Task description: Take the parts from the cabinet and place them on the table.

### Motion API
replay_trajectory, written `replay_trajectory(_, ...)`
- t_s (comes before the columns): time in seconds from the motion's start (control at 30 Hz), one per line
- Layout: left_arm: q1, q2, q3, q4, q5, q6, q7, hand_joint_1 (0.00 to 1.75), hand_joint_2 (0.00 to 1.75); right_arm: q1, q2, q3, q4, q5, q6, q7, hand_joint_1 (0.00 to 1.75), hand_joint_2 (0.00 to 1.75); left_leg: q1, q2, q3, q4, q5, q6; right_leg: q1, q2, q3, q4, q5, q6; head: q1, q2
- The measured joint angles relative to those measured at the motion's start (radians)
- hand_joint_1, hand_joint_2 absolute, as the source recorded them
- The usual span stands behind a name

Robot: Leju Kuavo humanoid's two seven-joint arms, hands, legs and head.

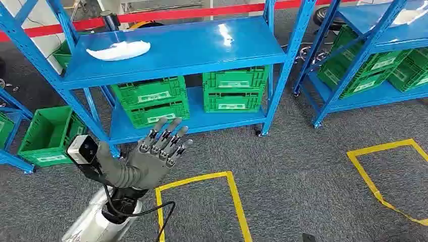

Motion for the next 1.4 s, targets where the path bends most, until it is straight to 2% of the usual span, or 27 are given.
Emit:
replay_trajectory(0.17, 0.001, 0.018, -0.008, -0.019, 0.006, 0.001, 0.003, 0.00, 0.00, -0.017, 0.003, 0.021, 0.000, 0.003, -0.011, 0.029, 0.00, 1.75, -0.001, 0.000, -0.004, 0.007, -0.004, 0.007, -0.002, 0.000, -0.001, 0.000, 0.002, 0.004, 0.000, 0.000)
replay_trajectory(0.2, 0.001, 0.021, -0.010, -0.020, 0.009, 0.002, 0.004, 0.00, 0.00, -0.019, 0.003, 0.025, 0.000, 0.003, -0.011, 0.032, 0.00, 0.00, -0.001, 0.000, -0.005, 0.009, -0.004, 0.008, -0.003, 0.000, -0.001, -0.001, 0.003, 0.005, 0.000, 0.000)
replay_trajectory(0.3, 0.000, 0.026, -0.016, -0.027, 0.014, 0.008, 0.009, 0.00, 0.00, -0.026, 0.006, 0.032, -0.001, 0.002, -0.016, 0.042, 0.00, 0.00, -0.004, 0.000, -0.006, -0.002, 0.003, 0.024, -0.002, 0.000, 0.001, -0.012, 0.010, 0.017, -0.001, 0.000)
replay_trajectory(0.33, 0.001, 0.026, -0.018, -0.031, 0.020, 0.012, 0.010, 0.00, 0.00, -0.026, 0.006, 0.034, -0.002, 0.001, -0.016, 0.044, 0.00, 0.00, 0.011, 0.003, 0.012, -0.024, 0.016, 0.032, -0.002, -0.001, -0.008, -0.002, 0.003, 0.016, 0.001, 0.000)
replay_trajectory(0.37, 0.000, 0.026, -0.019, -0.031, 0.022, 0.013, 0.011, 0.00, 0.00, -0.027, 0.005, 0.034, -0.002, -0.002, -0.016, 0.048, 0.00, 0.00, 0.008, 0.005, 0.016, -0.031, 0.020, 0.035, 0.002, -0.001, -0.020, 0.025, -0.013, 0.012, 0.001, 0.000)
replay_trajectory(0.43, 0.003, 0.027, -0.019, -0.031, 0.035, 0.023, 0.018, 0.00, 0.00, -0.028, 0.006, 0.035, -0.002, -0.008, -0.015, 0.053, 0.00, 0.00, 0.007, 0.006, 0.013, -0.030, 0.022, 0.038, 0.002, -0.001, -0.099, 0.185, -0.079, -0.002, 0.003, 0.000)
replay_trajectory(0.5, 0.005, 0.032, -0.023, -0.031, 0.046, 0.023, 0.021, 0.00, 0.00, -0.026, 0.005, 0.035, -0.002, -0.017, -0.012, 0.057, 0.00, 0.00, 0.005, 0.006, 0.011, -0.029, 0.021, 0.037, 0.002, -0.001, -0.172, 0.321, -0.114, 0.002, 0.003, 0.000)
replay_trajectory(0.53, 0.006, 0.034, -0.025, -0.031, 0.053, 0.021, 0.021, 0.00, 0.00, -0.025, 0.005, 0.035, -0.002, -0.019, -0.011, 0.058, 0.00, 0.00, 0.006, 0.005, 0.012, -0.029, 0.021, 0.036, 0.000, -0.002, -0.175, 0.314, -0.102, 0.011, 0.002, 0.000)
replay_trajectory(0.57, 0.006, 0.037, -0.027, -0.031, 0.055, 0.019, 0.021, 0.00, 0.00, -0.025, 0.004, 0.035, -0.002, -0.023, -0.009, 0.058, 0.00, 0.00, 0.007, 0.004, 0.014, -0.028, 0.018, 0.032, -0.002, -0.002, -0.153, 0.261, -0.072, 0.023, 0.003, 0.000)
replay_trajectory(0.63, 0.005, 0.041, -0.030, -0.033, 0.064, 0.010, 0.021, 0.00, 0.00, -0.026, 0.000, 0.035, -0.003, -0.030, -0.006, 0.056, 0.00, 0.00, 0.013, 0.002, 0.016, -0.015, 0.007, 0.019, -0.008, -0.006, -0.064, 0.069, 0.014, 0.049, 0.002, 0.000)
replay_trajectory(0.67, 0.006, 0.043, -0.031, -0.033, 0.067, 0.007, 0.021, 0.00, 0.00, -0.026, -0.001, 0.035, -0.003, -0.034, -0.006, 0.052, 0.00, 0.00, 0.011, 0.002, 0.012, -0.003, -0.002, 0.010, -0.010, -0.011, -0.043, 0.017, 0.017, 0.044, 0.004, 0.000)
replay_trajectory(0.73, 0.005, 0.048, -0.034, -0.035, 0.069, 0.002, 0.022, 0.00, 0.00, -0.024, 0.000, 0.035, -0.006, -0.039, -0.006, 0.043, 0.00, 0.00, 0.005, 0.000, -0.002, 0.010, -0.006, 0.002, -0.003, -0.001, -0.047, 0.022, 0.020, 0.021, 0.003, 0.000)
replay_trajectory(0.8, 0.005, 0.051, -0.036, -0.036, 0.071, 0.002, 0.022, 0.00, 0.00, -0.020, 0.000, 0.035, -0.006, -0.040, -0.006, 0.036, 0.00, 0.00, 0.008, 0.000, -0.001, 0.009, -0.006, 0.001, 0.000, 0.000, -0.049, 0.024, 0.019, 0.013, 0.003, 0.000)
replay_trajectory(0.83, 0.004, 0.053, -0.036, -0.036, 0.071, 0.002, 0.022, 0.00, 0.00, -0.020, 0.000, 0.036, -0.008, -0.040, -0.006, 0.035, 0.00, 0.00, 0.013, 0.001, -0.002, 0.014, -0.015, -0.005, -0.010, 0.001, -0.045, 0.022, 0.020, 0.008, 0.004, 0.000)
replay_trajectory(0.87, 0.004, 0.054, -0.036, -0.038, 0.071, 0.002, 0.022, 0.00, 0.00, -0.020, 0.000, 0.035, -0.010, -0.041, -0.006, 0.034, 0.00, 1.75, 0.013, 0.002, -0.009, 0.036, -0.032, -0.012, -0.009, 0.003, -0.043, 0.022, 0.020, 0.002, 0.003, 0.000)
replay_trajectory(0.97, 0.004, 0.058, -0.038, -0.041, 0.071, 0.002, 0.022, 0.00, 0.00, -0.019, -0.002, 0.035, -0.011, -0.041, -0.006, 0.034, 0.00, 1.75, 0.017, 0.002, -0.123, 0.260, -0.137, -0.025, -0.004, 0.003, -0.043, 0.022, 0.017, -0.009, 0.002, 0.000)
replay_trajectory(1.0, 0.004, 0.058, -0.039, -0.041, 0.071, 0.002, 0.022, 0.00, 0.00, -0.018, -0.002, 0.035, -0.011, -0.041, -0.006, 0.034, 0.00, 1.75, 0.017, 0.002, -0.155, 0.317, -0.149, -0.025, -0.002, 0.003, -0.043, 0.022, 0.017, -0.009, 0.002, 0.000)
replay_trajectory(1.03, 0.004, 0.059, -0.041, -0.041, 0.071, 0.002, 0.022, 0.00, 0.00, -0.018, -0.002, 0.036, -0.011, -0.042, -0.006, 0.034, 0.00, 1.75, 0.017, 0.001, -0.166, 0.330, -0.137, -0.022, 0.001, 0.003, -0.042, 0.022, 0.017, -0.009, 0.002, 0.000)
replay_trajectory(1.07, 0.003, 0.062, -0.043, -0.041, 0.071, 0.002, 0.022, 0.00, 0.00, -0.018, -0.002, 0.036, -0.011, -0.043, -0.006, 0.034, 0.00, 1.75, 0.016, 0.001, -0.152, 0.288, -0.099, -0.014, 0.005, 0.005, -0.040, 0.022, 0.017, -0.010, 0.002, 0.000)
replay_trajectory(1.1, 0.003, 0.062, -0.043, -0.041, 0.071, 0.002, 0.022, 0.00, 0.00, -0.019, -0.001, 0.036, -0.011, -0.043, -0.006, 0.034, 0.00, 0.00, 0.014, 0.001, -0.122, 0.219, -0.056, -0.005, 0.008, 0.007, -0.038, 0.022, 0.017, -0.010, 0.001, 0.000)
replay_trajectory(1.13, 0.002, 0.062, -0.043, -0.041, 0.071, 0.002, 0.022, 0.00, 0.00, -0.019, -0.001, 0.037, -0.012, -0.046, -0.006, 0.033, 0.00, 0.00, 0.011, 0.000, -0.076, 0.122, -0.005, 0.009, 0.012, 0.009, -0.035, 0.021, 0.017, -0.010, 0.001, 0.000)
replay_trajectory(1.17, 0.000, 0.062, -0.043, -0.042, 0.071, 0.001, 0.022, 0.00, 0.00, -0.019, 0.000, 0.037, -0.015, -0.049, -0.007, 0.033, 0.00, 0.00, 0.003, -0.002, -0.039, 0.040, 0.021, 0.027, 0.010, 0.011, -0.034, 0.019, 0.017, -0.010, 0.002, 0.000)
replay_trajectory(1.2, -0.001, 0.063, -0.043, -0.042, 0.071, 0.000, 0.022, 0.00, 0.00, -0.020, 0.007, 0.038, -0.016, -0.050, -0.008, 0.033, 0.00, 0.00, 0.002, 0.003, -0.030, 0.030, 0.008, 0.032, 0.017, 0.011, -0.038, 0.019, 0.017, -0.009, 0.006, 0.000)
replay_trajectory(1.3, -0.003, 0.064, -0.044, -0.042, 0.072, -0.004, 0.022, 0.00, 0.00, -0.018, 0.005, 0.042, -0.016, -0.059, -0.012, 0.040, 0.00, 0.00, -0.010, 0.002, -0.034, 0.022, 0.013, 0.036, 0.009, 0.008, -0.040, 0.014, 0.022, -0.001, 0.002, 0.000)
replay_trajectory(1.33, -0.003, 0.063, -0.042, -0.044, 0.074, -0.006, 0.022, 0.00, 0.00, -0.019, 0.007, 0.043, -0.016, -0.063, -0.017, 0.045, 0.00, 0.00, -0.007, 0.004, -0.024, -0.001, 0.023, 0.041, 0.016, 0.008, -0.034, 0.006, 0.026, 0.005, 0.002, 0.000)
replay_trajectory(1.37, -0.003, 0.061, -0.044, -0.044, 0.074, -0.008, 0.022, 0.00, 0.00, -0.018, 0.008, 0.043, -0.016, -0.064, -0.018, 0.048, 0.00, 0.00, 0.003, 0.009, -0.010, -0.023, 0.037, 0.034, 0.014, 0.005, -0.042, 0.020, 0.018, 0.003, 0.002, 0.000)
replay_trajectory(1.4, -0.005, 0.060, -0.045, -0.044, 0.075, -0.009, 0.022, 0.00, 0.00, -0.019, 0.008, 0.043, -0.016, -0.065, -0.020, 0.049, 0.00, 0.00, 0.003, 0.008, -0.006, -0.033, 0.041, 0.039, 0.015, 0.004, -0.060, 0.058, -0.007, 0.000, 0.005, 0.000)
